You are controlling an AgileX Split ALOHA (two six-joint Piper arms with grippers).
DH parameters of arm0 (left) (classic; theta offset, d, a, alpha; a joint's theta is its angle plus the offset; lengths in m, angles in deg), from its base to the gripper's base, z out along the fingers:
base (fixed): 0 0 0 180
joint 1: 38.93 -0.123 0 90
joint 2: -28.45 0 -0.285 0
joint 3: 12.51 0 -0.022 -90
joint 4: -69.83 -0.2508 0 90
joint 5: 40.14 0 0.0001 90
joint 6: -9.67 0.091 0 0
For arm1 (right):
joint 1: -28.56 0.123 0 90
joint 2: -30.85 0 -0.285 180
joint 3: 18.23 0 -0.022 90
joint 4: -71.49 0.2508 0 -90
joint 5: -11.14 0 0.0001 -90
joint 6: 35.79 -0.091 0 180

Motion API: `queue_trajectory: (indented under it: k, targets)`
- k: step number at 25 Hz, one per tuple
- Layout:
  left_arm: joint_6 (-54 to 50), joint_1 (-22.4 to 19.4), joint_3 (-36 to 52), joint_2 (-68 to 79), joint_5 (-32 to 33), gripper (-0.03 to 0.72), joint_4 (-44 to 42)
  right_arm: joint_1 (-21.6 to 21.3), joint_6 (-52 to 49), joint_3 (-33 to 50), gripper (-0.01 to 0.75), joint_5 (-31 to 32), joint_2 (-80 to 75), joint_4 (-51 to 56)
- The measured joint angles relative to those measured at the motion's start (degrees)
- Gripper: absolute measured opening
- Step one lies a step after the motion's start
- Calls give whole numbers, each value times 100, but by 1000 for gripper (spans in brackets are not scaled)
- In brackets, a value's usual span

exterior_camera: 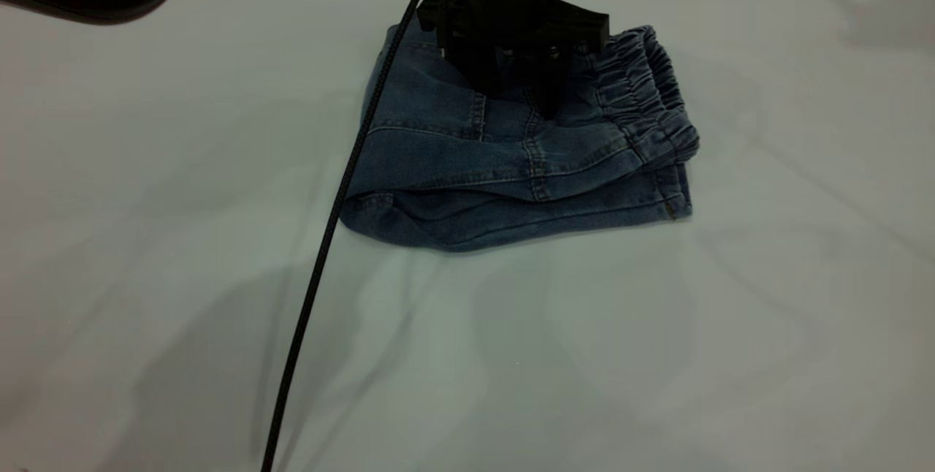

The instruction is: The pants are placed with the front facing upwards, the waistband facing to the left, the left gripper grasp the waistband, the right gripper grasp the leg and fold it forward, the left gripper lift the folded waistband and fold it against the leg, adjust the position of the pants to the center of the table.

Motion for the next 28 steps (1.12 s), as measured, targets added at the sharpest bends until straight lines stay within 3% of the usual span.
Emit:
queue_trajectory:
  k: [13, 19, 28]
  targets:
    - [680, 10, -1590, -438, 8, 485, 171, 0, 5, 0, 437, 0, 0, 229]
    - [940, 5, -1718, -1110, 14, 485, -351, 0, -1, 0, 437, 0, 200, 651]
    - [1184, -7, -1718, -2728, 5, 485, -1811, 58, -248, 292, 437, 0, 1466, 655]
